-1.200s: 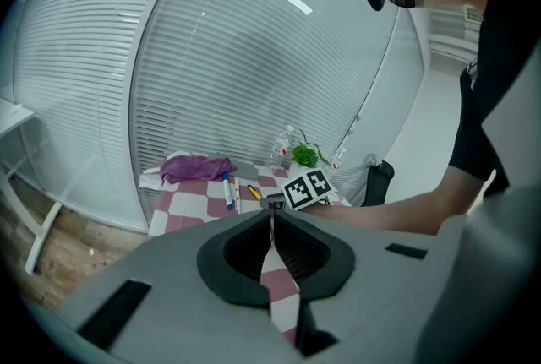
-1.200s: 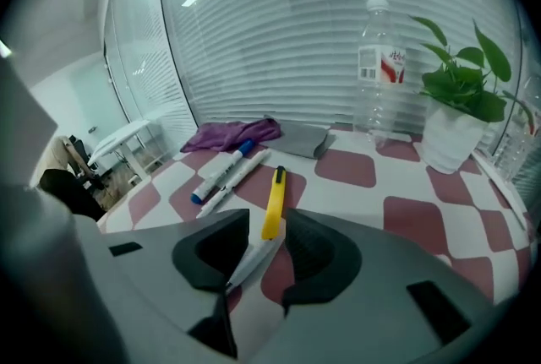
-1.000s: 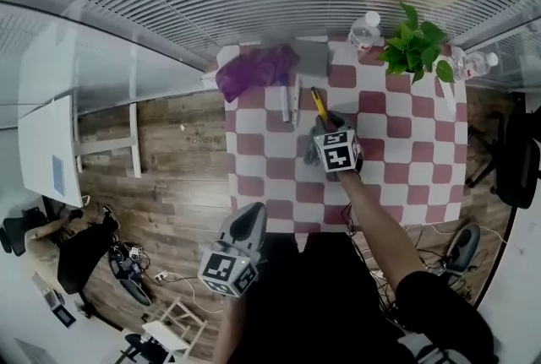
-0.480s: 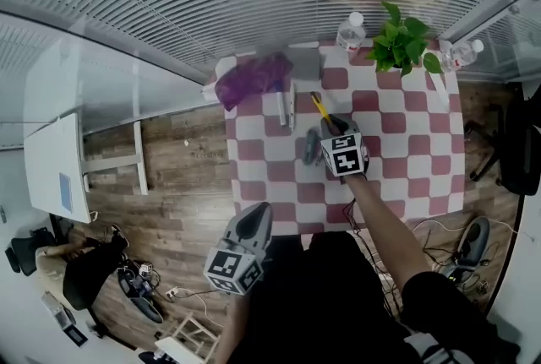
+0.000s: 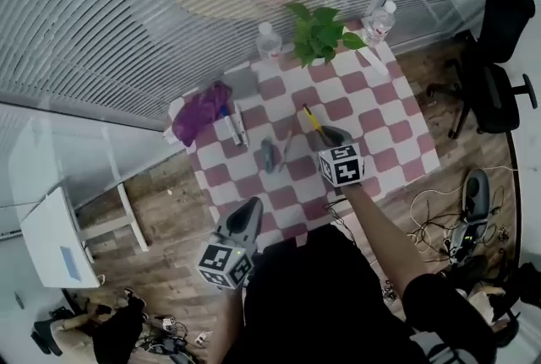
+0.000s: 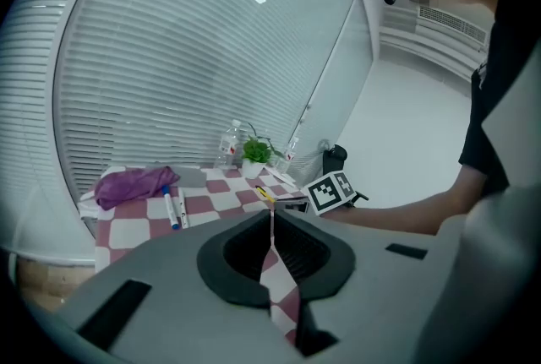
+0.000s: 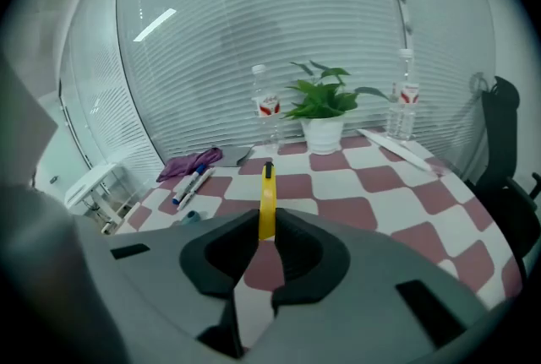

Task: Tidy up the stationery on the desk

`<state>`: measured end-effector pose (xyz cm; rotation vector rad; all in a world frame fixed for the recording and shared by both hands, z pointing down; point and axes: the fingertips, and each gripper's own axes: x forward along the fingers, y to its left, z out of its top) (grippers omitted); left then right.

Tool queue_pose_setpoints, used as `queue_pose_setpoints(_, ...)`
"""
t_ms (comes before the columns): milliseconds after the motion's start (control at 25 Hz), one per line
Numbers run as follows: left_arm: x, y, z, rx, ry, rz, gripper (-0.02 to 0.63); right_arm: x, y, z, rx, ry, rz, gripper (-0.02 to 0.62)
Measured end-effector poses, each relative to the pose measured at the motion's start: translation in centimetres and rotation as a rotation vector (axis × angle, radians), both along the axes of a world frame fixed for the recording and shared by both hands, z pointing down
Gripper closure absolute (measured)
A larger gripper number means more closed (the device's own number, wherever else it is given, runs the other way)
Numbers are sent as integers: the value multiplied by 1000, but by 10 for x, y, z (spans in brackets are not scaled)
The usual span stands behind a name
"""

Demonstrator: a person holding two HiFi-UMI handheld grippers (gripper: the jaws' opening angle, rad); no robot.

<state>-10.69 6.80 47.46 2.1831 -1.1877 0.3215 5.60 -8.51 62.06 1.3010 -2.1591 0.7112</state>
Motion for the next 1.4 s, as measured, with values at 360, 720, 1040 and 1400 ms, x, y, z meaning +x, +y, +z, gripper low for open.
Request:
queue_pose_setpoints(360,41,-6,-4,16,10,85,572,98,29,13,-22,82,119,523)
queue_pose_setpoints(720,50,-3,0,4,6,42,572,142,32,49,-71,172,122,523)
queue_pose_setpoints(1040,54,-3,4,-1,8,22,572,154,36,74,-116,219,100,522)
queue_pose_setpoints(1400,54,1,9,-7,0,10,572,156,35,75,-100,258,54,503)
